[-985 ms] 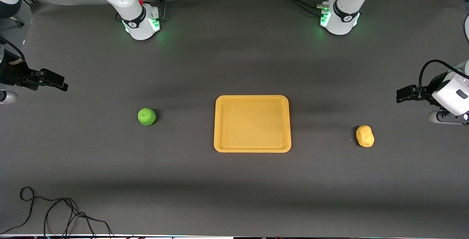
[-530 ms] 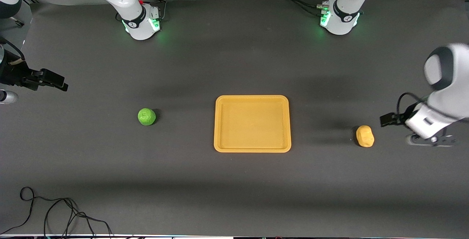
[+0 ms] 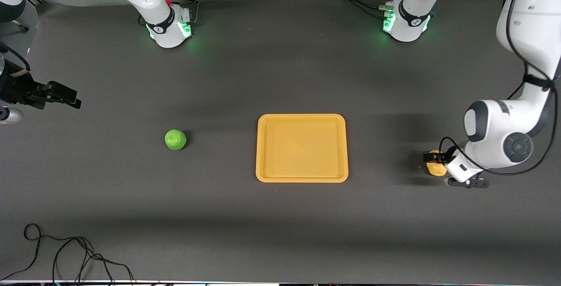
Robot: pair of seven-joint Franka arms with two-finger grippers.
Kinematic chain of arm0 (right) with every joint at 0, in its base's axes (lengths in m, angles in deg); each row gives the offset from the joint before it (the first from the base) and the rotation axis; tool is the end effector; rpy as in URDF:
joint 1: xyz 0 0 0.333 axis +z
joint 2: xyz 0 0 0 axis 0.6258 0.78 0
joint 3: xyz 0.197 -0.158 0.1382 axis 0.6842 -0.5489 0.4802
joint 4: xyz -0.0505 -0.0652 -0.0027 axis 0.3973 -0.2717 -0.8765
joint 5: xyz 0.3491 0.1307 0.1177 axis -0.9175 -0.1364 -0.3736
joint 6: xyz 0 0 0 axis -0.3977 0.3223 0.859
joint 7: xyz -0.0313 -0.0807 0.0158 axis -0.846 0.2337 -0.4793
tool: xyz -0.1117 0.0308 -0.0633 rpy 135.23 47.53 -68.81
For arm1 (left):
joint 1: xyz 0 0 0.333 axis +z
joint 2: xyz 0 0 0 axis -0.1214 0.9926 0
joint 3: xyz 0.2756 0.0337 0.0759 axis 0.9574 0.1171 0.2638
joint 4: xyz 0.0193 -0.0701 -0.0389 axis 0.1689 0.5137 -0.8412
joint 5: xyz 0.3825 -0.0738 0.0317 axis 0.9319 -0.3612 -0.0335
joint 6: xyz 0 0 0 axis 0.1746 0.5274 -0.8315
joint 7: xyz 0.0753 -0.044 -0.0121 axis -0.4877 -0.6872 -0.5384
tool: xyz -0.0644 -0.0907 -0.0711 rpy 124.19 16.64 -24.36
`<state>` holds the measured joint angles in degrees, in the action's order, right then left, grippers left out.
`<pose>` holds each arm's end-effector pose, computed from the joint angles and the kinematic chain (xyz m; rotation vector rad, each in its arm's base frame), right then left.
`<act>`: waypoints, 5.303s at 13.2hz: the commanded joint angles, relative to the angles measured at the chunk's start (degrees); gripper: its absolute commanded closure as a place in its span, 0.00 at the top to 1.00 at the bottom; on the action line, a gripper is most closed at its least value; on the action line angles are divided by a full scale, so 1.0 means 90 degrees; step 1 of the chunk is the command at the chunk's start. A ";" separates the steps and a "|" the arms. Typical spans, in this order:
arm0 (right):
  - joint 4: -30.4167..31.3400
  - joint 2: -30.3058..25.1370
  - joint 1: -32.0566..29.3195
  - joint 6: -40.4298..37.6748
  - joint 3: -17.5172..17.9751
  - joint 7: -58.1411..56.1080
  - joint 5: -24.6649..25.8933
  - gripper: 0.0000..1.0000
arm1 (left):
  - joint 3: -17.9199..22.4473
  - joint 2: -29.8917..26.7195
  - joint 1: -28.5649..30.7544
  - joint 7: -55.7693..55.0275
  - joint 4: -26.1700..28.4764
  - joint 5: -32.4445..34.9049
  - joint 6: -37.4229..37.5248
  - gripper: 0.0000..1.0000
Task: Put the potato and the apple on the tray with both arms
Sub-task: 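Grasp the potato with the left gripper and carry it toward the tray, then lower the potato onto the tray while the right gripper reaches the apple, then open the left gripper and withdraw while the right gripper grasps the apple, then lift the green apple with the right gripper and carry it over the tray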
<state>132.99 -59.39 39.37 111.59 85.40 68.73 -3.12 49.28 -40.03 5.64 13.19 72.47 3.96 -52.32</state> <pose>0.5576 -0.0177 0.5507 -3.1398 0.0436 0.0812 0.6105 0.0164 0.1468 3.0752 -0.0942 -0.2019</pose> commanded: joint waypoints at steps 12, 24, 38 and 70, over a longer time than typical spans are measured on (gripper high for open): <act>0.0080 -0.0066 -0.0012 0.0129 0.0004 -0.0223 0.0152 1.00 | -0.0040 0.0053 -0.2512 -0.3451 -0.2042 0.0628 0.2372 0.12; 0.0265 -0.0115 0.1169 0.0207 0.0062 0.0626 0.0035 1.00 | -0.0050 0.0971 -0.4175 -0.5105 -0.2277 0.0423 0.1777 0.24; 0.4327 0.0909 0.1356 0.6033 0.0023 0.0617 -0.0375 1.00 | -0.0020 -0.0235 -0.3659 -0.4988 -0.2365 0.0423 0.3197 1.00; -0.2045 0.2441 0.3403 0.0686 0.0023 0.4185 -0.0306 0.56 | 0.0009 -0.2748 -0.0416 -0.0105 -0.1515 -0.0221 0.4032 0.98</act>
<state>124.98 -45.32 64.74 120.88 86.11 97.38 -5.70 49.41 -64.96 1.33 10.89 60.39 2.30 -17.05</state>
